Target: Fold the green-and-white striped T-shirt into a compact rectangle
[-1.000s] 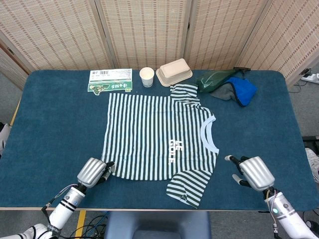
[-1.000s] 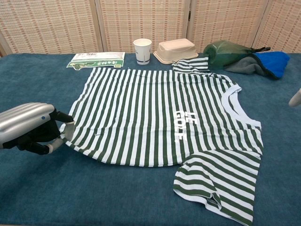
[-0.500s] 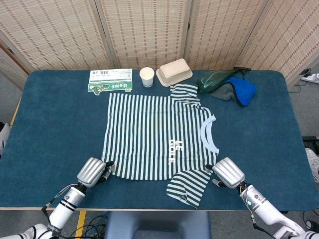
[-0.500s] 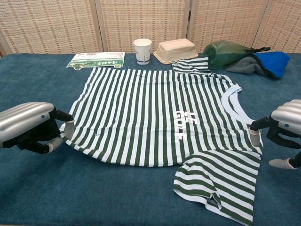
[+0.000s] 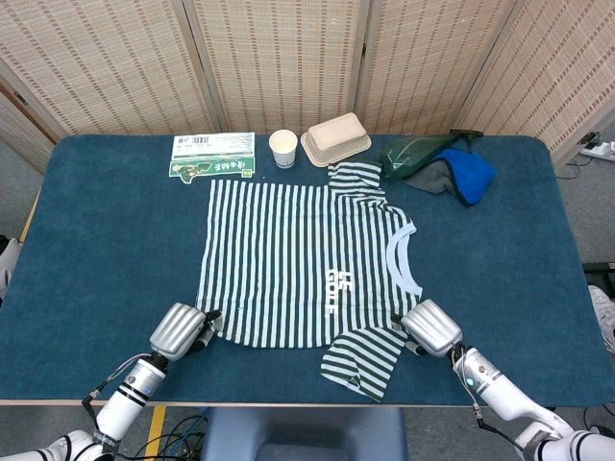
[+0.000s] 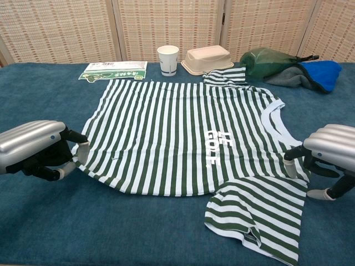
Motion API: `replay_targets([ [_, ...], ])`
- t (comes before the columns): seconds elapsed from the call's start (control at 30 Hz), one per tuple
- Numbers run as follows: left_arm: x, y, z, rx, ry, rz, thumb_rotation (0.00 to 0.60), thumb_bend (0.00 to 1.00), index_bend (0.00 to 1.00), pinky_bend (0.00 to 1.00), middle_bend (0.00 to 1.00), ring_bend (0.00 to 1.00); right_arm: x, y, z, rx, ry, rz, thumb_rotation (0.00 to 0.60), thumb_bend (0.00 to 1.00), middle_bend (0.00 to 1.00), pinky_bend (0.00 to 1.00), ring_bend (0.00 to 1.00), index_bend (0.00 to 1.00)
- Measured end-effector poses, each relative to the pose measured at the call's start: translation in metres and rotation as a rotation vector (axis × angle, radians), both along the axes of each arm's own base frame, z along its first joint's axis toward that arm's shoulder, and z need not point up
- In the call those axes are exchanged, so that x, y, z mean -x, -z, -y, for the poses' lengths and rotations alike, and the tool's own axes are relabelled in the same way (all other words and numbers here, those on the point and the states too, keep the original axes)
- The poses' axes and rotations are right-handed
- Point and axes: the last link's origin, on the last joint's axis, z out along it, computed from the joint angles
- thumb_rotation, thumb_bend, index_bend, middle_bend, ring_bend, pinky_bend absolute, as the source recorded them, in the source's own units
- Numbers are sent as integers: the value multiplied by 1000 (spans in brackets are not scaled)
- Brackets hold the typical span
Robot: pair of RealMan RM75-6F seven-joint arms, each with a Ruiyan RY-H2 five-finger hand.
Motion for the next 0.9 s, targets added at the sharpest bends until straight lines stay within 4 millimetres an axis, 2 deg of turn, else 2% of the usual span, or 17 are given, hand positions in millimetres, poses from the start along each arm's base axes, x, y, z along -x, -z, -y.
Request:
replay_targets([
  [0.2,0,0,0,0,-1,2,600,559,618,1000,1000,947,-4,8,2,-15,-14,-5,600,274,893,1000,1000,461],
  [0.37,0,1,1,1,-1,4,600,559,615,1000,1000,947,-6,10,3,-18,-21,-8,600,357,893,1000,1000,470],
  [0.53,1,0,1,-1,-3,7,600,559,615,1000,1000,947,-6,11,3,-15,-23,-10,600,385,894,1000,1000,497],
  [0.9,2,-8,3,8,-36,113,600,559,634,1000,1000,947,-16,2,-4,6,-21,65,600,451,897,1000,1000,582],
])
